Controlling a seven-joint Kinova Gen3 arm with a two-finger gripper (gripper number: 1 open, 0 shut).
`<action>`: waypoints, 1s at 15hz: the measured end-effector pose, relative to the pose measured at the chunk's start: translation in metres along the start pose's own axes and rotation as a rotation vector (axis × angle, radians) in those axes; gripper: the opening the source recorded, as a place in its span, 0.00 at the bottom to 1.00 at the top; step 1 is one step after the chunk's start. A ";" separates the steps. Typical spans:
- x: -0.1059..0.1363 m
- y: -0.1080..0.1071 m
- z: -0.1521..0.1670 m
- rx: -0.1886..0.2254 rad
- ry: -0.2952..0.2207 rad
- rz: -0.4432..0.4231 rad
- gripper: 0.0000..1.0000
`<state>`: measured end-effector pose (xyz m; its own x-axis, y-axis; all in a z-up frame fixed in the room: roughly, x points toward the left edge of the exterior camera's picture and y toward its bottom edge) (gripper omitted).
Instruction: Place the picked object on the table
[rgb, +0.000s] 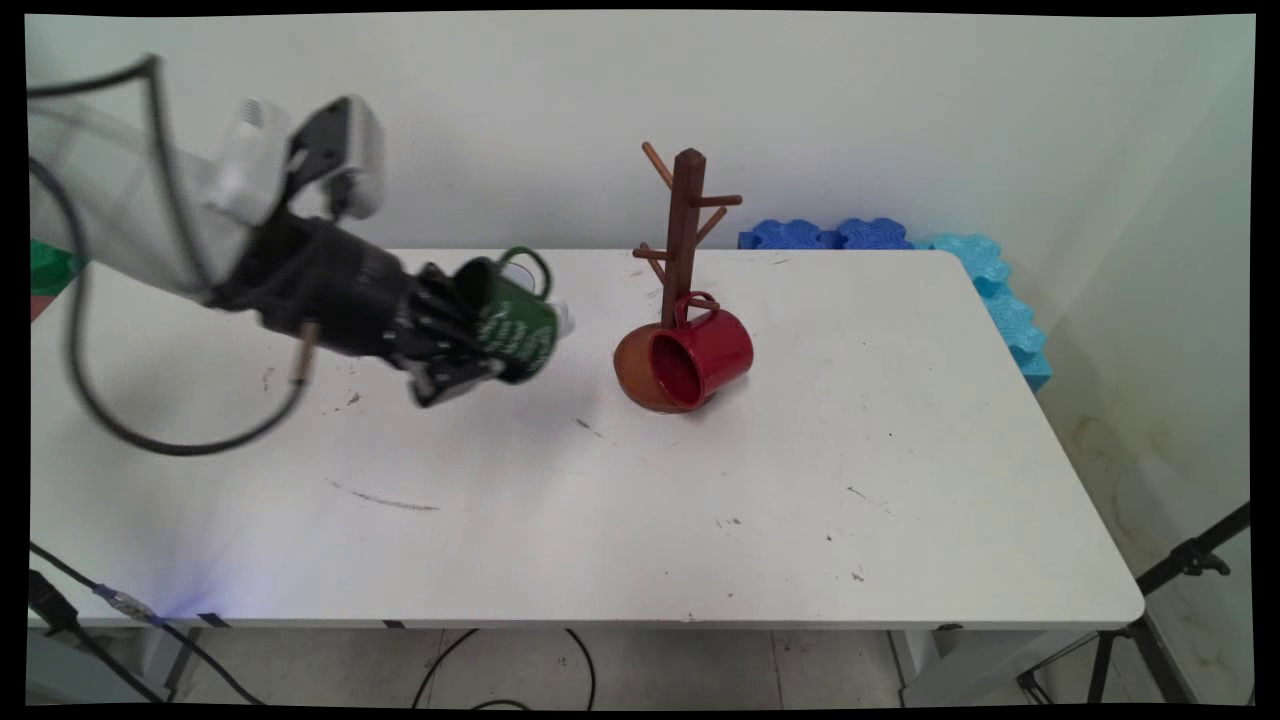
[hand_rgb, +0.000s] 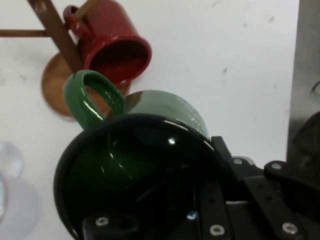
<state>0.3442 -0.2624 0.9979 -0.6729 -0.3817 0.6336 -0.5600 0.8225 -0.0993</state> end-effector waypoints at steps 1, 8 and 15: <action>-0.003 -0.004 -0.009 0.003 -0.022 0.033 0.00; -0.014 -0.045 -0.041 0.029 -0.154 0.191 0.00; -0.026 -0.097 -0.026 0.030 -0.314 0.297 0.00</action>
<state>0.4291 -0.3216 1.0109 -0.9188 -0.2442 0.3103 -0.3308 0.9050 -0.2674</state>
